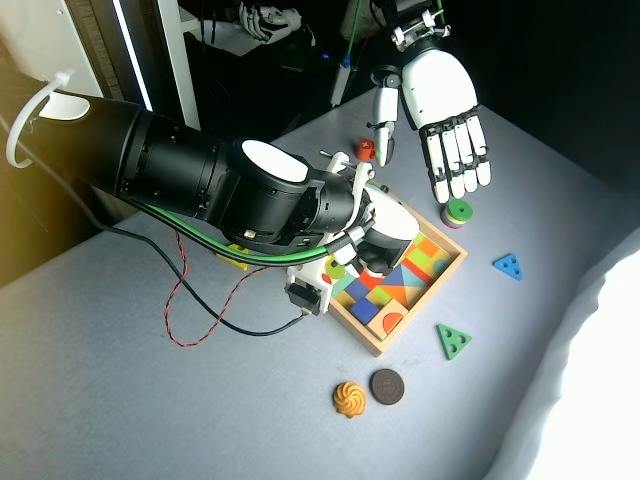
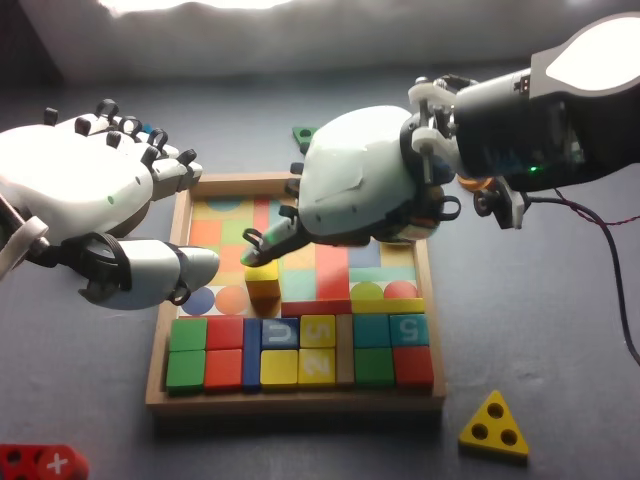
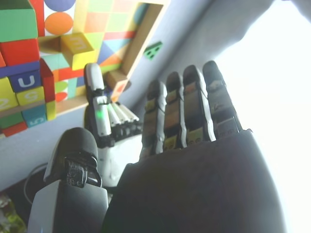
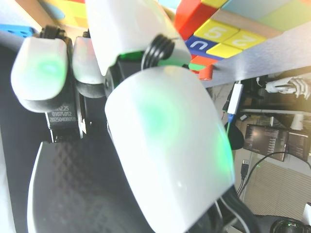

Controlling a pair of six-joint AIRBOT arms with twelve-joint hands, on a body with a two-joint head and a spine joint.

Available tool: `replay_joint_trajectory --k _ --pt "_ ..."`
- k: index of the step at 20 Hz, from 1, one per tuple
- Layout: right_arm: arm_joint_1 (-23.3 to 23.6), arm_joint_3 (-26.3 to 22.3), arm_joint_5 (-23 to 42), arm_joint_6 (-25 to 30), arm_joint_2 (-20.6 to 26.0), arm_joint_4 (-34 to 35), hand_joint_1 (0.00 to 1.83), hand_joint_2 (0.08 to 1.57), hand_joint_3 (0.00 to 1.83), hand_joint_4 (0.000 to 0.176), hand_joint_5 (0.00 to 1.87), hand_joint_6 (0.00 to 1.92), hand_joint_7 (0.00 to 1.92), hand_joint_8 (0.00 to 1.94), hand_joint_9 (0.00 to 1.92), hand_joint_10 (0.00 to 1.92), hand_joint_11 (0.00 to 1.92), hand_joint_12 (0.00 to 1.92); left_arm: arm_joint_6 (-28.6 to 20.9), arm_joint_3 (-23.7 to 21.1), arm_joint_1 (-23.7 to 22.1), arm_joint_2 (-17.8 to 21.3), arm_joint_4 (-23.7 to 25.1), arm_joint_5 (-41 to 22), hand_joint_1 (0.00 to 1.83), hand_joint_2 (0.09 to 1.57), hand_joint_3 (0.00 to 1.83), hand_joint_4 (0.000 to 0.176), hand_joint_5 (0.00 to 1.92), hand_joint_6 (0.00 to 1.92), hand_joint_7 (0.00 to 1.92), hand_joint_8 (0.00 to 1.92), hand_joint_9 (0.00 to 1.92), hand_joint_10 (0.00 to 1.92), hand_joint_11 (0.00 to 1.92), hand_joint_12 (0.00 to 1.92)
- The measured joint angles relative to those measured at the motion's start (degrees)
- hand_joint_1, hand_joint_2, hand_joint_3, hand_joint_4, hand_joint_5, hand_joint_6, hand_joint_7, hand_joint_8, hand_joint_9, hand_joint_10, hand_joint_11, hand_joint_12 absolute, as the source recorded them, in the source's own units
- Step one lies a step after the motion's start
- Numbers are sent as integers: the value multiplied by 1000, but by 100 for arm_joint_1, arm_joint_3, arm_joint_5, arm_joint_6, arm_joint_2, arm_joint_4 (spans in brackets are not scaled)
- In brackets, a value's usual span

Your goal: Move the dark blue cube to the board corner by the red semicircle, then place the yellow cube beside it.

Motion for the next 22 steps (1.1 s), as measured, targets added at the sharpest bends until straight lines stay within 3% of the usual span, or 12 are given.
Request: replay_joint_trajectory --k 3,4,6,7,8,13,14,16,17,19,20,22 --pt "-13 0 -9 2 0 9 1824 1036 294 0 248 3 1005 1677 1225 1899 1416 1921 0 22 0 -7 2 7 0 1324 0 0 177 1 147 2 104 3 0 130" --pt "-13 0 -15 0 0 11 1465 877 790 0 260 3 810 1718 1240 1917 1427 1921 0 31 -2 -4 2 2 0 1327 0 0 205 1 172 2 123 2 0 171" --pt "-63 0 -52 9 0 28 1814 962 483 0 287 2 969 1610 1179 1773 1300 1839 0 35 -2 -7 0 -11 0 1337 4 0 204 0 168 0 120 0 0 181" --pt "-79 0 -50 2 0 17 1468 861 791 0 290 1 822 1644 1171 1760 1292 1864 0 35 -2 -7 2 -13 0 1333 2 0 188 0 152 0 112 0 0 176" --pt "-92 0 -52 4 0 24 1735 909 603 0 294 1 944 1694 1181 1886 1334 1910 0 35 -4 -7 0 -11 0 1329 0 0 186 0 154 2 113 1 0 176" --pt "-94 0 -66 0 13 55 1820 973 402 0 267 1 1017 1922 1247 1921 1430 1921 0 35 -17 -7 -9 -4 0 1326 0 0 196 4 164 2 117 2 0 209" --pt "-94 0 -66 -15 17 55 1474 813 938 0 269 1 832 1831 1222 1921 1441 1921 0 35 -20 -7 0 -4 0 1321 0 0 202 4 174 4 127 4 0 230" --pt "-94 -2 -46 -79 70 52 1399 715 1167 0 281 3 830 1813 1221 1921 1439 1921 0 35 -17 -7 0 -2 0 1319 0 0 182 2 157 3 110 2 0 144" --pt "-94 -2 -26 -98 92 50 1705 789 838 0 253 2 987 1915 1219 1921 1417 1921 0 35 -17 -7 0 -4 0 1320 0 0 198 3 172 4 125 4 0 168" --pt "-94 -2 24 -214 181 35 1778 914 545 0 252 1 1054 1940 1222 1921 1407 1921 2 35 -20 -7 0 -7 0 1329 2 0 179 1 142 1 93 1 0 107" --pt "-94 0 28 -216 221 11 1742 666 1087 0 265 4 1019 1941 898 1921 1370 1921 0 35 -44 -7 -17 -2 0 1336 1 0 195 0 158 0 113 0 0 144" --pt "-94 0 42 -219 297 -33 1612 561 1364 0 234 3 888 1847 951 1921 1338 1921 4 35 -66 -7 0 -9 0 1328 0 0 177 0 139 0 94 0 0 115"
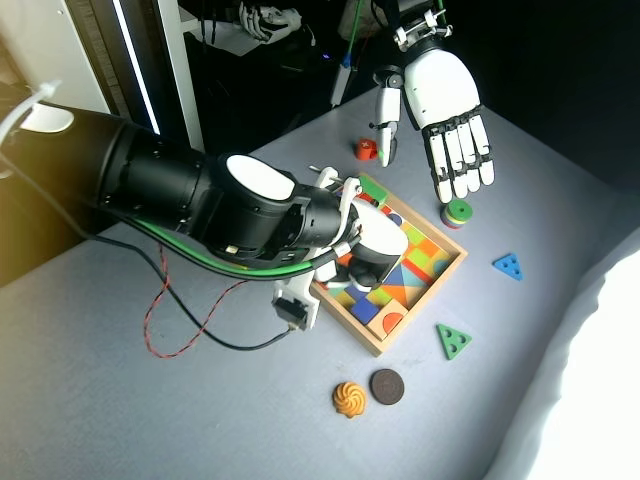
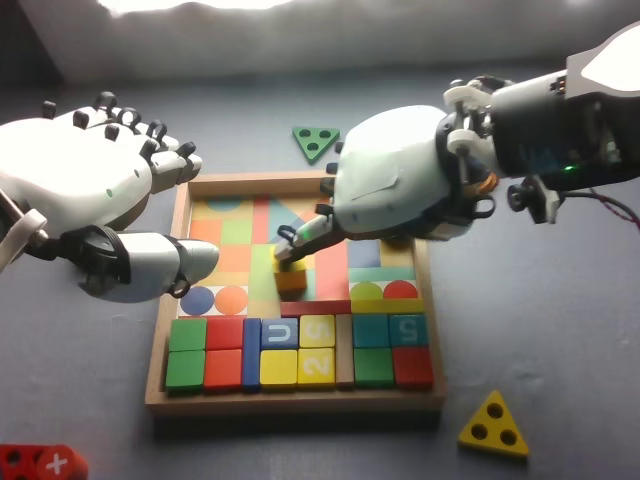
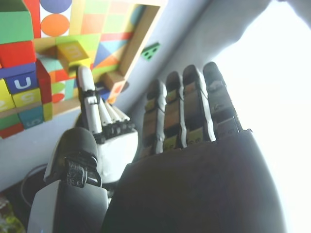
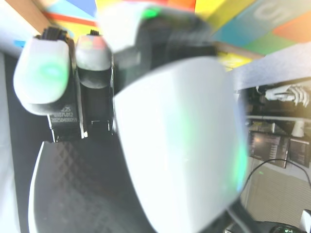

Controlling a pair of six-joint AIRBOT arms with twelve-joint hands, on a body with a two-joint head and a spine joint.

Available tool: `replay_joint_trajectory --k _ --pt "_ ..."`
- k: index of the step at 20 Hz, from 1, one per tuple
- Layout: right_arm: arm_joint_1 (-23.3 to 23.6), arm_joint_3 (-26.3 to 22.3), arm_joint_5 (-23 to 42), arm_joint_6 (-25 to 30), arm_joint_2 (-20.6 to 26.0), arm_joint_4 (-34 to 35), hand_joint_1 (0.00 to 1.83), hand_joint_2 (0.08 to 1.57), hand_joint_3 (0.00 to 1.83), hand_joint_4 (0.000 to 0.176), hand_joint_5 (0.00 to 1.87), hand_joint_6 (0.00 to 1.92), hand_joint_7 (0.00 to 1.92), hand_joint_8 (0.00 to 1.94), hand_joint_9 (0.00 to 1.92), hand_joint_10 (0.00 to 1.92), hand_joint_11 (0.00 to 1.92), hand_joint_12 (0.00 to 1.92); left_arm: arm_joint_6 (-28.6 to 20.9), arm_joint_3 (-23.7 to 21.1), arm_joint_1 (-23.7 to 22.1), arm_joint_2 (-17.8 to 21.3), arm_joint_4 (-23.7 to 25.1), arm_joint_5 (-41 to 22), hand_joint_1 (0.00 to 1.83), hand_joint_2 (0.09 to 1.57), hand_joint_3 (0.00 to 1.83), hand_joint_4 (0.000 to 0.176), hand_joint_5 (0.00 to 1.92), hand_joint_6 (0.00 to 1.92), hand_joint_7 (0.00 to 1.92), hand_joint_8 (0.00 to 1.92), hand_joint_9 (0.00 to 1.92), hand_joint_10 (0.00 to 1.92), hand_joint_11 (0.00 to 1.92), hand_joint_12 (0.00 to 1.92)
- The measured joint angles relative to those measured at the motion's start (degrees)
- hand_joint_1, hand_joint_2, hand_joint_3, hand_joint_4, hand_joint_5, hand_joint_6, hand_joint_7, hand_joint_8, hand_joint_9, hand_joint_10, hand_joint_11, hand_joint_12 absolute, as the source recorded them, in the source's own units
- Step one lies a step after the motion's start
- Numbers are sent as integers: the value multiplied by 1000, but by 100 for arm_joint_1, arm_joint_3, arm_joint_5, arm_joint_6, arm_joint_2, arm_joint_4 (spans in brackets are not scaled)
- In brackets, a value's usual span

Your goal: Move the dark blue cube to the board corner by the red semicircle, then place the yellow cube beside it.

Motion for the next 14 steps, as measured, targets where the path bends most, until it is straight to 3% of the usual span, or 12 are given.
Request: replay_joint_trajectory --k 1,3,4,5,6,7,8,9,10,11,12,14 --pt "0 0 11 -2 26 -24 1719 556 1313 0 211 0 965 1922 876 1921 1338 1921 0 2 0 0 2 -2 0 1328 0 0 199 0 168 2 122 2 0 187" --pt "0 55 70 -2 50 -44 1744 557 1296 0 227 7 1039 1940 856 1921 1341 1921 0 24 0 -20 -2 -2 0 1333 2 0 187 0 159 1 115 0 0 173" --pt "0 98 96 -2 50 -52 1786 766 851 0 222 3 1004 1941 1089 1921 1316 1921 0 24 0 -20 -2 -9 0 1334 0 0 205 0 176 0 136 0 0 236" --pt "0 173 127 -2 50 -52 1462 773 1046 0 238 5 823 1862 1146 1921 1328 1921 0 24 0 -20 0 -7 0 1330 0 0 194 0 160 1 119 0 0 213" --pt "0 234 131 -4 50 -57 1548 630 1283 0 240 3 813 1856 986 1916 1300 1921 0 24 0 -20 -2 -9 0 1329 0 0 188 0 151 1 108 0 0 195" --pt "0 289 133 2 61 -33 1749 773 871 0 227 3 981 1924 1148 1920 1358 1921 0 24 0 -17 -4 -9 0 1324 0 0 186 0 153 2 109 1 0 190" --pt "0 363 155 -4 61 -37 1793 867 641 0 201 3 1046 1938 1229 1921 1410 1921 0 24 0 -20 -2 -9 0 1324 0 0 183 0 151 1 107 1 0 188" --pt "0 400 155 -4 72 -37 1794 921 524 0 207 2 1018 1909 1192 1921 1395 1921 0 24 0 -20 -2 -9 0 1327 0 0 193 4 160 5 115 4 0 186" --pt "0 422 168 -4 92 -50 1739 667 1056 0 222 3 1007 1935 898 1879 1370 1921 0 24 0 -22 0 -9 0 1325 0 0 191 2 158 2 116 3 0 163" --pt "0 446 179 -7 107 -72 1779 785 795 0 253 7 1062 1940 1133 1913 1417 1921 0 24 0 -22 -7 -9 0 1333 2 0 188 1 159 2 121 5 0 159" --pt "0 457 190 -11 131 -85 1774 867 614 0 282 6 1086 1941 1201 1919 1447 1921 0 24 0 -24 -11 -9 0 1332 2 0 184 0 156 1 119 3 0 156" --pt "0 483 227 -11 144 -85 1795 978 430 0 236 0 1033 1941 1212 1921 1461 1921 0 24 0 -22 -17 -9 0 1325 0 0 200 2 166 2 123 1 0 188"
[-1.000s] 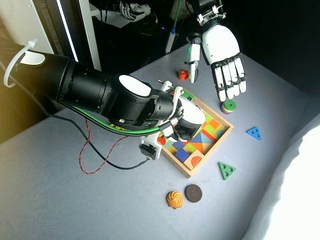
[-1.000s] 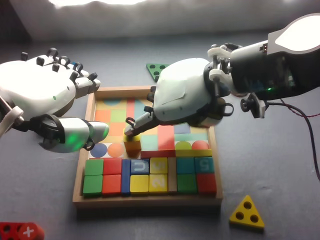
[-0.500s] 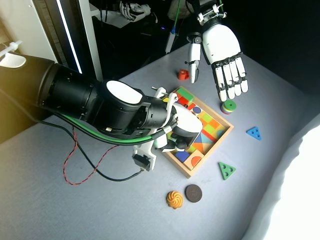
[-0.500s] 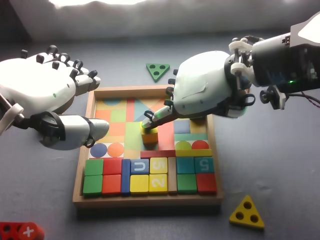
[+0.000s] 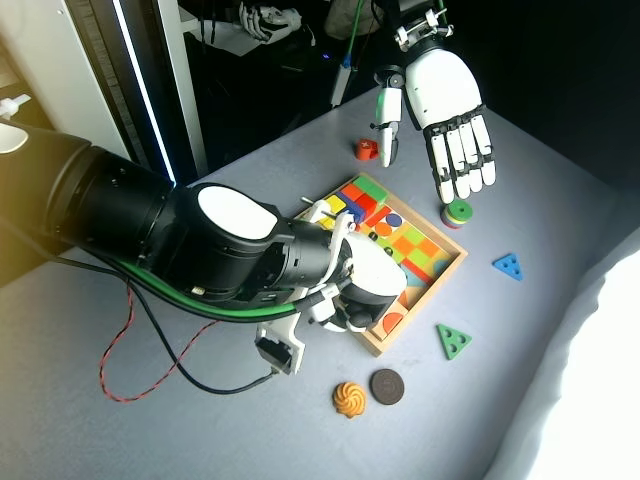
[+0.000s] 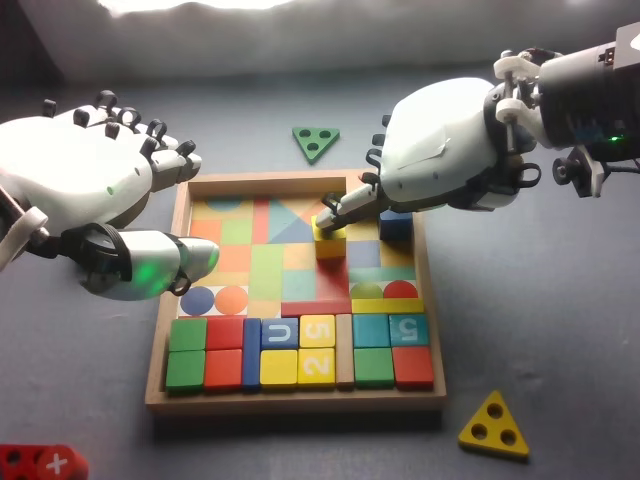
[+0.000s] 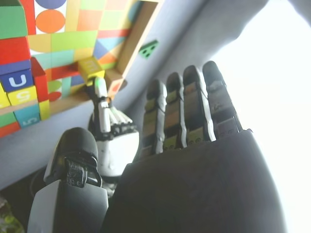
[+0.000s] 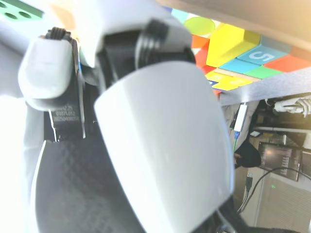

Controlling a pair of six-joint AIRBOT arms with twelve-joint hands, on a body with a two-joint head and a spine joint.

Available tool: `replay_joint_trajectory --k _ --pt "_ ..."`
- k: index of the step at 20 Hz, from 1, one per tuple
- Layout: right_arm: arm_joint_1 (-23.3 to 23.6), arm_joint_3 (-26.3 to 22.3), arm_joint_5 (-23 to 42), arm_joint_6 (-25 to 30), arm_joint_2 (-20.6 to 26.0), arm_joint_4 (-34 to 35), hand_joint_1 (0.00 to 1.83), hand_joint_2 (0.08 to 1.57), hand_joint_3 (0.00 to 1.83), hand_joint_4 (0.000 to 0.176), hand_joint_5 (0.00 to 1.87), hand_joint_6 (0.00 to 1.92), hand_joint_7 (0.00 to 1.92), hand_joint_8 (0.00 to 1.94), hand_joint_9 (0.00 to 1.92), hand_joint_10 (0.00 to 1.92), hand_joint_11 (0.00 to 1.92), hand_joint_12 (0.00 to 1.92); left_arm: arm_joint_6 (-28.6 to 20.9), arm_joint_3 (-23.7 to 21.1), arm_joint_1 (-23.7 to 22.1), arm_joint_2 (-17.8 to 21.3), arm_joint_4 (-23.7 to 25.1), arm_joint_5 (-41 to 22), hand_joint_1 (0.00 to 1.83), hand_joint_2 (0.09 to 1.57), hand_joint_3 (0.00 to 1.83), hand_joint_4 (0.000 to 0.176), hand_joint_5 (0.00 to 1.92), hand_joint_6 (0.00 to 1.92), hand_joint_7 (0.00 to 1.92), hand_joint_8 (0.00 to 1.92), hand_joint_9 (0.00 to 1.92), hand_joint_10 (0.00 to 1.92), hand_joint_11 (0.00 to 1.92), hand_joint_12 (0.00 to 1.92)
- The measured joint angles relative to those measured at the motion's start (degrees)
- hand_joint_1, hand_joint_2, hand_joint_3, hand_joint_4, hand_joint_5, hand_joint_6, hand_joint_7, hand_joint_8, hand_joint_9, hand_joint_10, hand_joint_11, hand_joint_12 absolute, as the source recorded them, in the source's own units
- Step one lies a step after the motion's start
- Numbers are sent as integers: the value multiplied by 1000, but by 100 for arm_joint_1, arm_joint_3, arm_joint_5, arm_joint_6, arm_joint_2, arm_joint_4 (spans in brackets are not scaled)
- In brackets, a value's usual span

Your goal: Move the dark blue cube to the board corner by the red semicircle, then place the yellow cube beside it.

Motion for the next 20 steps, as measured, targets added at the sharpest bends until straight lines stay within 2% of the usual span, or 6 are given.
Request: replay_joint_trajectory --k 5,9,12,14,18,20 --pt "31 129 55 -2 0 -48 1738 592 1224 0 241 0 1003 1852 846 1904 1363 1921 0 0 -2 -2 -17 0 0 1327 1 0 185 0 154 0 115 0 0 193" --pt "31 155 59 -4 79 -79 1571 590 1265 0 237 3 835 1746 948 1806 1276 1895 0 0 -2 -2 -20 -2 0 1324 0 0 180 0 147 0 105 0 0 186" --pt "31 210 79 -9 101 -83 1770 968 424 0 218 0 1033 1899 1175 1906 1336 1921 0 0 -13 -2 -26 -7 0 1324 0 0 187 2 148 2 107 2 0 204" --pt "31 264 83 -39 101 -81 1720 616 1123 0 228 7 1014 1732 854 1807 1245 1851 4 0 -13 -2 -24 -17 0 1322 0 0 190 3 158 3 116 3 0 218" --pt "24 332 125 -72 101 -81 1781 1005 338 0 191 0 1040 1812 1163 1853 1301 1921 20 0 -13 -2 -22 -20 0 1317 0 0 182 0 156 0 116 2 0 200" --pt "24 334 127 -85 101 -87 1567 621 1176 0 203 3 843 1663 954 1791 1207 1799 20 0 -13 -2 -24 -24 0 1321 0 0 184 1 153 0 116 1 0 198"
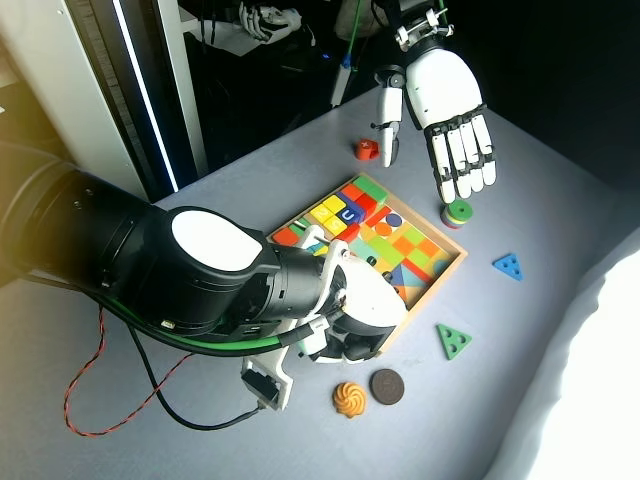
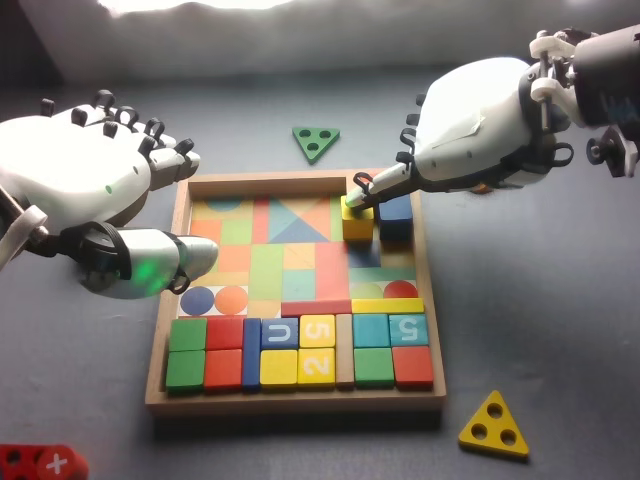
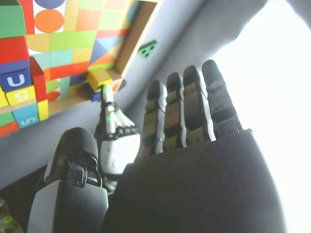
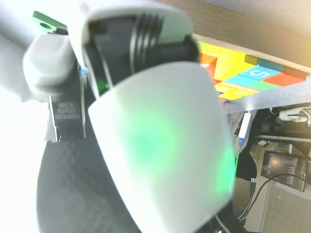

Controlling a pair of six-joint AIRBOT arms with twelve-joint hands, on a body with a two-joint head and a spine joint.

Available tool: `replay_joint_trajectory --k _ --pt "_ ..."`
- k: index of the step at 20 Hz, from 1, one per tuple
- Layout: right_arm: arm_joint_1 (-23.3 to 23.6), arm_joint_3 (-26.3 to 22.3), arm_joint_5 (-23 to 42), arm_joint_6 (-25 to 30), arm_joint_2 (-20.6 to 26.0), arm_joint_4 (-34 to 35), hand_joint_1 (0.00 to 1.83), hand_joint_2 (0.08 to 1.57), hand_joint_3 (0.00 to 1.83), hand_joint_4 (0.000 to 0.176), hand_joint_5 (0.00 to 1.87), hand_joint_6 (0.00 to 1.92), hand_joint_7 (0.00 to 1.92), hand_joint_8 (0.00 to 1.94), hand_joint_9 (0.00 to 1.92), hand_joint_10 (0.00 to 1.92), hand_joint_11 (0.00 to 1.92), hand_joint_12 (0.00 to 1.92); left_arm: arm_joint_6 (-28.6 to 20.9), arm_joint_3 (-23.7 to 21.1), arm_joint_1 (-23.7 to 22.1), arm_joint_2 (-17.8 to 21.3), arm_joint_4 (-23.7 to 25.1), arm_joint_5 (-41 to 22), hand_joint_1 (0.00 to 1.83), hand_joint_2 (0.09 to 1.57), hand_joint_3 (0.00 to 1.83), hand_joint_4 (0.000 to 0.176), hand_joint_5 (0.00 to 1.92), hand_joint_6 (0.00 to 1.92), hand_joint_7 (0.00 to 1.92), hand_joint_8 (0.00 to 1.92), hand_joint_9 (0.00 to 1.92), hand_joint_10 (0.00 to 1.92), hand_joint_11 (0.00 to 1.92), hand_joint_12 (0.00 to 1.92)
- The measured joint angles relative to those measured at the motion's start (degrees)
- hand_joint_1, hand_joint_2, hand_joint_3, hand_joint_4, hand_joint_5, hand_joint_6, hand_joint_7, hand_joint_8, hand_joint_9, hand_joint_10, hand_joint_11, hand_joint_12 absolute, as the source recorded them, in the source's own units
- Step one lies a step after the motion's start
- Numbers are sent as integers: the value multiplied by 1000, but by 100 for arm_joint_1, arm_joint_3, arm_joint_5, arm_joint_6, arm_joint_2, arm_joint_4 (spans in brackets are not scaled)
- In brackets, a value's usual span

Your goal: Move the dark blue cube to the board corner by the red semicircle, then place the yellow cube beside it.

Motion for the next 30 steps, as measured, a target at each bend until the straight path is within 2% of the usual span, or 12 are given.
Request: replay_joint_trajectory --k 3,4,5,6,10,11,15,16,23,27,29,30 --pt "0 0 2 -9 0 2 1561 621 1260 0 169 8 794 1759 929 1891 1195 1862 0 0 0 0 0 2 0 1318 0 0 176 0 144 1 104 0 0 180" --pt "0 0 2 -11 0 -7 1748 795 819 0 169 5 920 1903 1107 1915 1259 1909 0 0 -11 0 0 2 0 1312 0 0 184 3 152 4 110 2 0 181" --pt "0 0 2 -20 0 -13 1726 686 1070 0 166 2 942 1933 838 1912 1181 1888 2 0 -11 0 2 2 0 1314 0 0 195 3 165 4 124 3 0 213" --pt "2 0 2 -20 0 -15 1594 640 1214 0 166 1 824 1824 890 1879 1142 1861 2 0 -11 0 4 0 0 1318 0 0 197 2 168 2 123 1 0 207" --pt "146 17 37 125 37 -101 1703 561 1177 0 181 3 806 1703 865 1688 988 1767 4 0 -11 0 0 2 0 1319 0 0 178 0 159 1 122 0 0 243" --pt "251 20 52 247 76 -103 1697 622 1196 0 181 2 894 1921 818 1890 1161 1890 4 0 -11 0 0 2 0 1315 0 0 166 3 144 2 106 0 0 205" --pt "741 -13 157 1200 181 -120 1568 606 1307 0 180 2 799 1806 938 1920 1223 1916 28 0 -11 0 -4 4 0 1321 1 0 165 2 146 3 108 2 0 200" --pt "872 -138 162 1401 278 -120 1692 528 1284 0 195 7 830 1735 919 1755 1035 1854 63 0 -11 0 -31 0 0 1324 2 0 171 3 144 1 103 0 0 175" --pt "857 -1871 -680 1587 1650 813 1586 628 1265 0 226 20 773 1858 889 1897 1109 1899 85 -2 -11 0 -125 7 0 1319 0 0 195 2 160 2 113 1 0 172" --pt "461 -2732 -1169 706 2319 1998 1560 616 1252 0 210 4 801 1807 922 1813 1160 1830 87 -48 -24 0 -127 24 0 1315 0 0 162 0 132 0 89 0 0 125" --pt "203 -2942 -1257 328 2538 2540 1700 552 1171 0 185 3 836 1649 901 1610 978 1797 90 -87 -33 2 -125 48 0 1313 0 0 149 0 123 1 81 1 0 106" --pt "140 -2994 -1316 203 2592 2527 1713 602 1151 0 168 1 940 1848 837 1784 1119 1847 90 -90 -52 2 -129 68 0 1312 0 0 171 0 146 1 101 1 0 164"
